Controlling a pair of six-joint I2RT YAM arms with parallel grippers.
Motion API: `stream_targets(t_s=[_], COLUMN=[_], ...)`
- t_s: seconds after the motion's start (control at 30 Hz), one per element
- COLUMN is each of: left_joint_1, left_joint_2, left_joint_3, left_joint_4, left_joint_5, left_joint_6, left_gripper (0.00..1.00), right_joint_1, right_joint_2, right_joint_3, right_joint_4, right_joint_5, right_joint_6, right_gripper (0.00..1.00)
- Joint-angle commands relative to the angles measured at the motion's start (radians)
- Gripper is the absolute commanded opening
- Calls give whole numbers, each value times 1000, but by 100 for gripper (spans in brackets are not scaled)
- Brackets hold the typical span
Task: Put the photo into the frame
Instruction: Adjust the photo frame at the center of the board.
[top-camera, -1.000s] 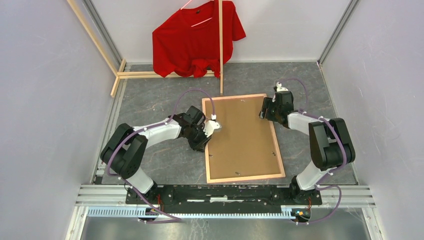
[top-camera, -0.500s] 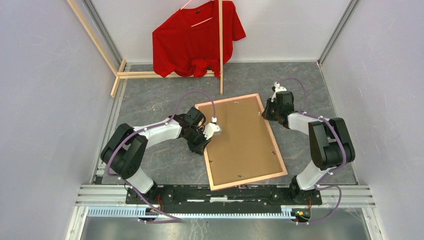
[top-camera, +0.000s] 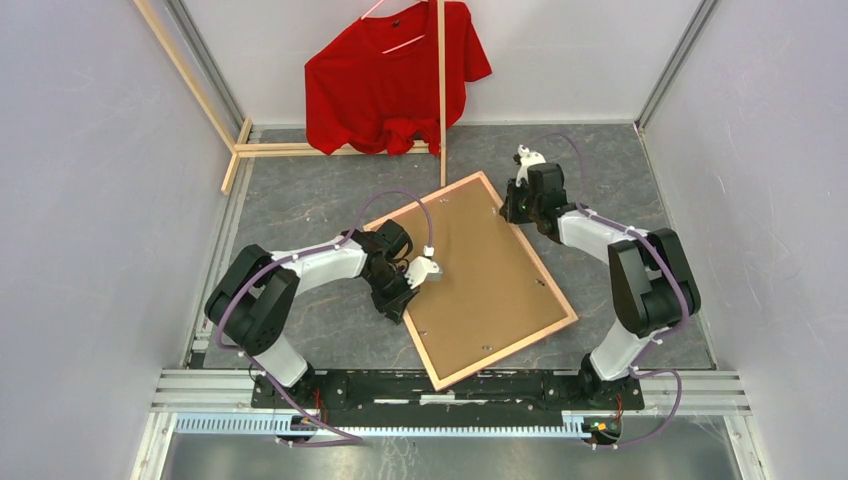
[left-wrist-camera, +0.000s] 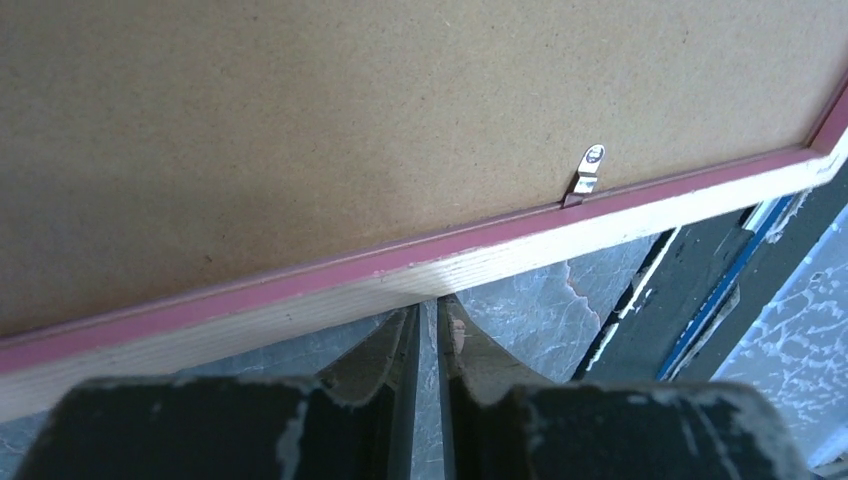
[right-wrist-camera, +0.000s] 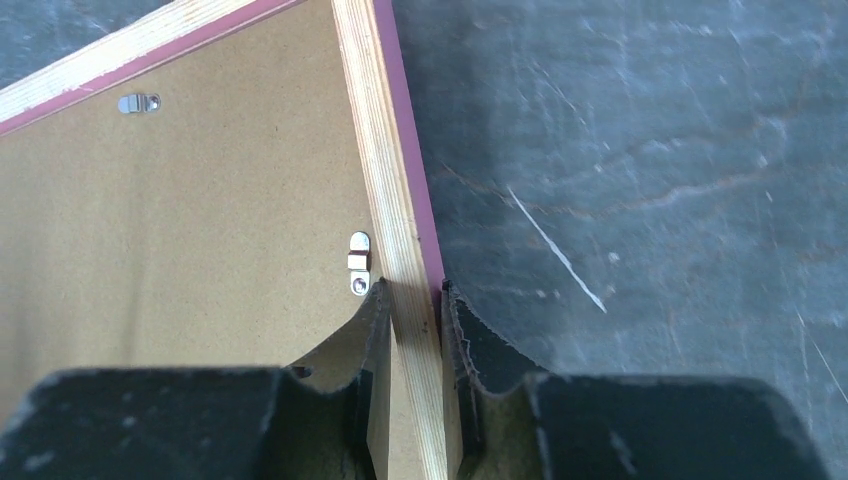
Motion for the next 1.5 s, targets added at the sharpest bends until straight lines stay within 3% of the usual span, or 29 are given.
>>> stream_targets(t_s=[0.0, 0.33, 0.53, 0.57, 0.63, 0.67, 0.77, 0.83, 0.9, 1.03, 1.27, 1.47], left_joint_1=[-24, -44, -56, -58, -58, -58, -57, -54, -44, 40, 314, 495], left_joint_2=[63, 91, 107, 110, 110, 105, 73, 36, -6, -82, -91, 26], left_joint_3=[22, 36, 51, 57, 63, 66, 80, 92, 110, 192, 366, 404], left_joint_4=[167, 168, 144, 133, 114, 102, 54, 14, -28, -140, -287, -41], left_joint_5=[2, 14, 21, 22, 20, 19, 6, 4, 6, 52, 84, -131], left_joint_6=[66, 63, 71, 73, 80, 88, 113, 128, 144, 198, 338, 237], left_gripper=[20, 20, 25, 28, 45, 55, 68, 77, 79, 80, 80, 73], right_joint_1=[110, 193, 225, 227, 233, 235, 236, 232, 231, 218, 151, 52], right_joint_2=[57, 338, 472, 491, 521, 531, 522, 494, 446, 330, 59, -208], right_joint_3=[164, 470, 617, 645, 690, 707, 727, 718, 697, 630, 353, 37], right_joint_4=[-6, -75, -116, -127, -147, -157, -180, -190, -200, -223, -215, -260], right_joint_5=[-231, -304, -342, -346, -349, -349, -322, -284, -240, -170, -61, -30], right_joint_6=[79, 84, 94, 93, 92, 92, 85, 74, 62, 49, 128, 215], right_gripper=[0, 0, 4, 5, 11, 18, 39, 55, 73, 98, 98, 98])
